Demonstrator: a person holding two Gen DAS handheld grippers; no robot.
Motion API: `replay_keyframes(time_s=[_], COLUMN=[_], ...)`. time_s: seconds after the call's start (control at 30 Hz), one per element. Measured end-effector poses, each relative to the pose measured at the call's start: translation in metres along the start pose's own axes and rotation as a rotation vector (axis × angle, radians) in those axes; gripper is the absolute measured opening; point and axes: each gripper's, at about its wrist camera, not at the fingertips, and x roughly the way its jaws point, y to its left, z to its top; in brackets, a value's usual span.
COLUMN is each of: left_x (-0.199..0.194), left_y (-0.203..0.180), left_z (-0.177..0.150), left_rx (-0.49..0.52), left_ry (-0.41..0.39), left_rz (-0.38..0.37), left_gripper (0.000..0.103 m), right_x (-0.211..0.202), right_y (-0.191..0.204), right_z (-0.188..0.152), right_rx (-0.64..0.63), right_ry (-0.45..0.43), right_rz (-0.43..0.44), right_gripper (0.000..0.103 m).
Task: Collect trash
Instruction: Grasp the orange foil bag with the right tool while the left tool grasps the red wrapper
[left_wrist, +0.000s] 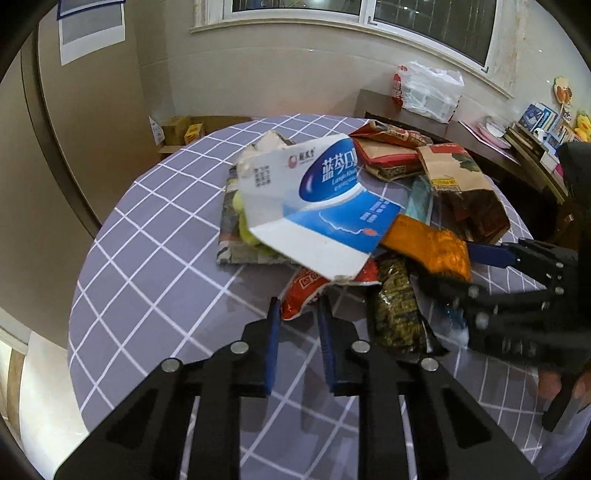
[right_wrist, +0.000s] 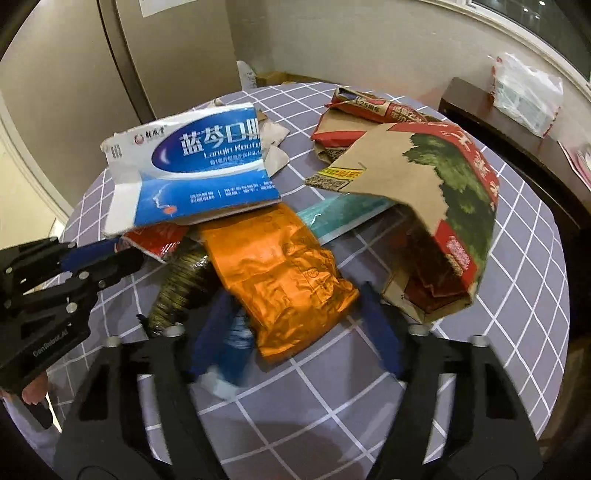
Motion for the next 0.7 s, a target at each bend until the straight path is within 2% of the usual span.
replay_keyframes(time_s=[0.47,0.5,0.6,0.7], left_x=[-0.034,-0.036,-0.042,-0.043], left_y=[0.001,0.000,-0.002,-0.002], left_z=[-0.034,-0.038,-0.051,-0.057], left_rx=[-0.019,-0.019,0.001,0.006], left_ry=[-0.010,-0.006,0.002,-0.001], left_rz=[0.029,0.039,0.036,0.041], left_gripper=[0.018,0.021,0.050,0.051], right_x=[-0.030,-0.034,-0.041,-0.047], right_y=[-0.003,-0.003,-0.003,-0.002], right_z=[-0.027,-0.032,-0.047,-0.064], right_rx=[0.041,0.039,0.033,0.021], right_ry=[-0.023,-0.021,-0.018,-0.005], right_rz=[-0.011,-0.015,-0.024,-0.026], right_gripper=[0.059,0.059,0.059,0.060])
